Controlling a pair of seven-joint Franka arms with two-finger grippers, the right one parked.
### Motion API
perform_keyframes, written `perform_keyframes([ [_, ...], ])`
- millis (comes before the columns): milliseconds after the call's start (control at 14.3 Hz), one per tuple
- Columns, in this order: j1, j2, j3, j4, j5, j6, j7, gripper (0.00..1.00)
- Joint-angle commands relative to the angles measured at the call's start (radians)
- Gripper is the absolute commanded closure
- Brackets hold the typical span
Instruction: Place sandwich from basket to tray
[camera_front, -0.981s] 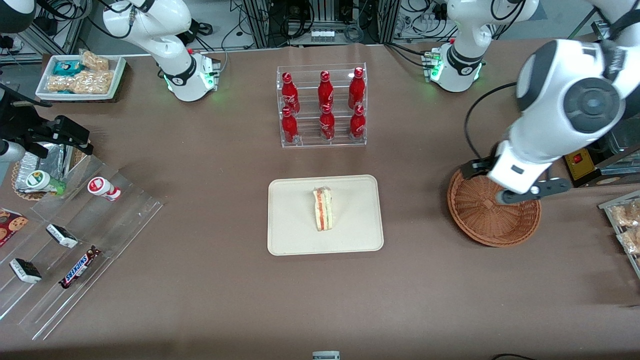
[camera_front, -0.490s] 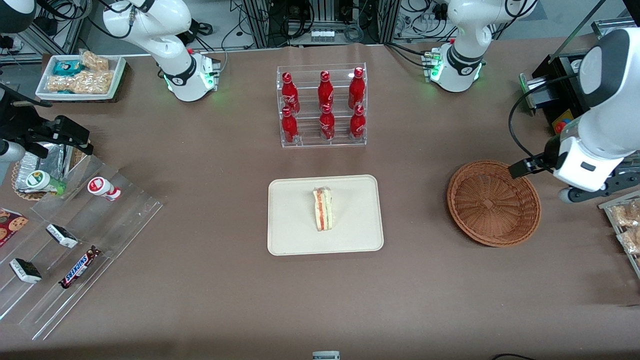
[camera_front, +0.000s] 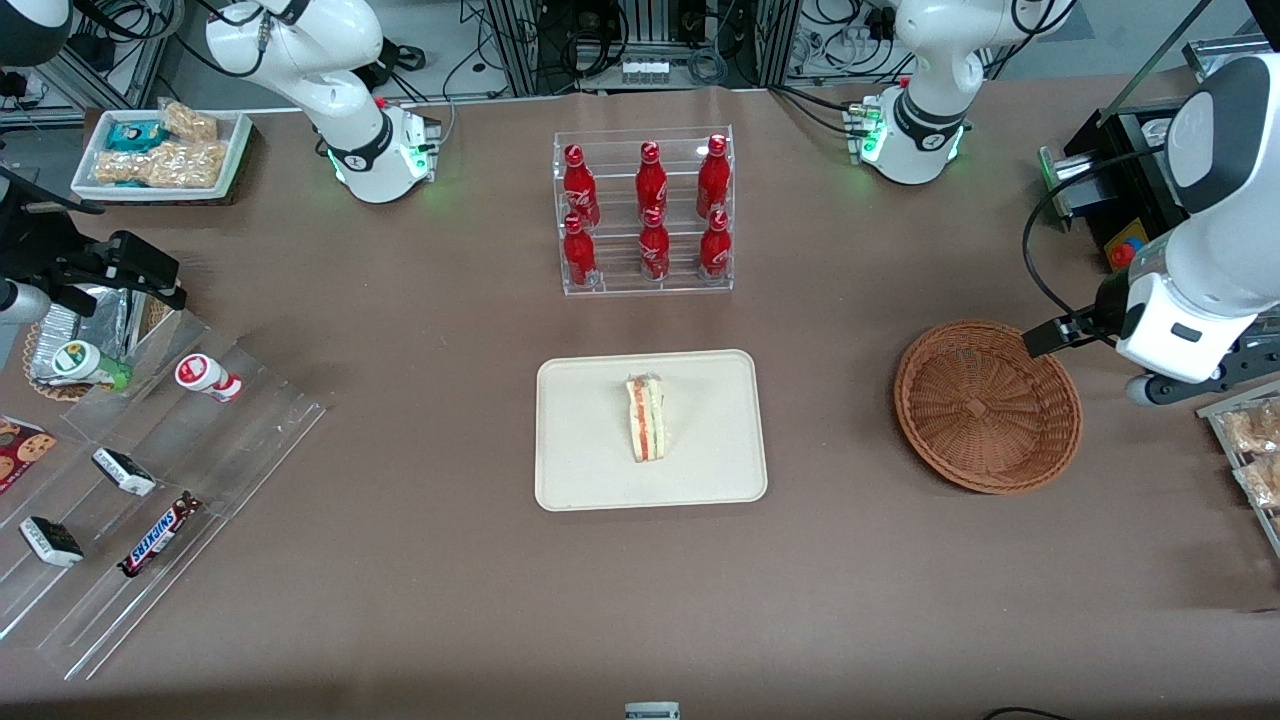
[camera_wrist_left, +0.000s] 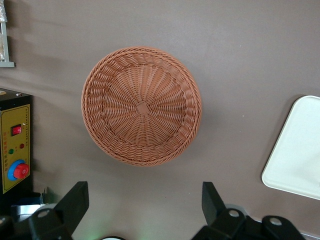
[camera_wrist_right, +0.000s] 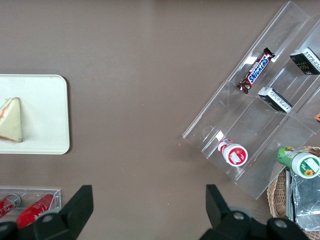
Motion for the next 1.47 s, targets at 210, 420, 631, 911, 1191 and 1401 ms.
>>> perform_keyframes([
  [210,-0.001,-0.023,-0.012,-0.004,-0.014,-0.023,0.004,0.0],
  [420,-0.002,-0.024,-0.012,-0.004,-0.014,-0.024,0.009,0.0],
  [631,-0.002,-0.027,-0.01,-0.004,-0.037,-0.026,0.007,0.0],
  [911,-0.002,-0.068,-0.002,-0.006,-0.06,-0.068,0.02,0.0],
  [1191,-0.161,-0.107,0.187,-0.006,-0.071,-0.137,0.159,0.0],
  [1401,-0.229,-0.127,0.296,-0.004,-0.122,-0.211,0.295,0.0],
])
